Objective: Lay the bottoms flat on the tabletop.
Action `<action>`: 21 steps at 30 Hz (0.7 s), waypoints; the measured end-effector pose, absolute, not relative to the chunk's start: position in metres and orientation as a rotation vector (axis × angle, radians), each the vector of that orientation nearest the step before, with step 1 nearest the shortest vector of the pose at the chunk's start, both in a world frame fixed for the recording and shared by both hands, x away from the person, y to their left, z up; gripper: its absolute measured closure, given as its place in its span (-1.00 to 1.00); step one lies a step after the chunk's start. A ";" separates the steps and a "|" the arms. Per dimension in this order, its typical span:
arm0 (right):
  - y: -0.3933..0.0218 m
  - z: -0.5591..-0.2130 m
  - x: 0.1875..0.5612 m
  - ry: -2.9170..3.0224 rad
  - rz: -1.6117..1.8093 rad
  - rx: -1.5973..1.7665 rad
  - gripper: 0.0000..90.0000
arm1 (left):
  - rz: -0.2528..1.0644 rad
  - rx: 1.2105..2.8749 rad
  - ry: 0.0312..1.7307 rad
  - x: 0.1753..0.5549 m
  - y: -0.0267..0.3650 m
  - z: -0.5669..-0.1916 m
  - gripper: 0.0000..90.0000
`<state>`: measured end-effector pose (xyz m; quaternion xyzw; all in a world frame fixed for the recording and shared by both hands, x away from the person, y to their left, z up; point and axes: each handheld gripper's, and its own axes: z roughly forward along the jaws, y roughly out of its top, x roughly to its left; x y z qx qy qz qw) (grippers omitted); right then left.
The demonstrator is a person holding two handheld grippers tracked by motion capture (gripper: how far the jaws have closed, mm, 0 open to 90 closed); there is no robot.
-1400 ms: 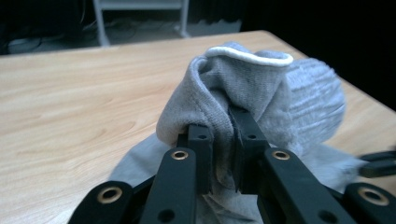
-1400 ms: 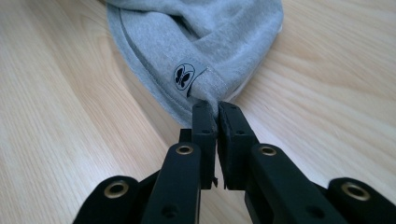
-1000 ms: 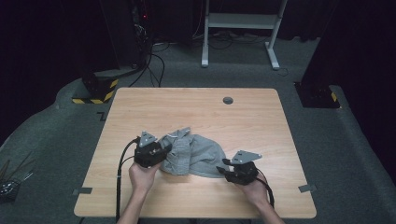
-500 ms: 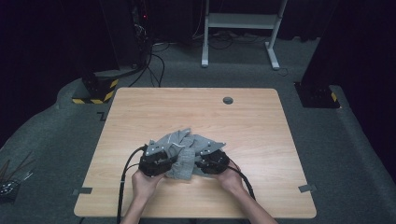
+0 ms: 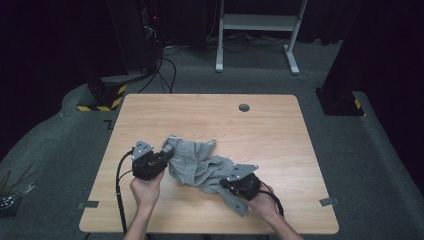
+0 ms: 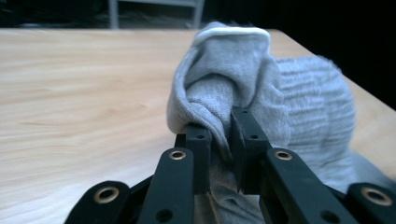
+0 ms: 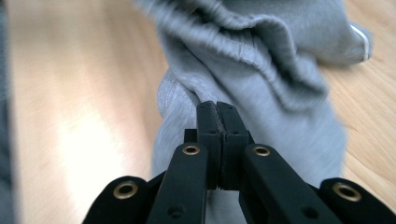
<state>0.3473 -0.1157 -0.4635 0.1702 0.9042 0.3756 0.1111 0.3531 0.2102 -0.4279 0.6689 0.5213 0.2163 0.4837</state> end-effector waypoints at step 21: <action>-0.058 -0.488 0.365 2.692 1.018 0.389 -0.23 | 0.468 1.794 1.351 0.376 0.193 -0.477 0.39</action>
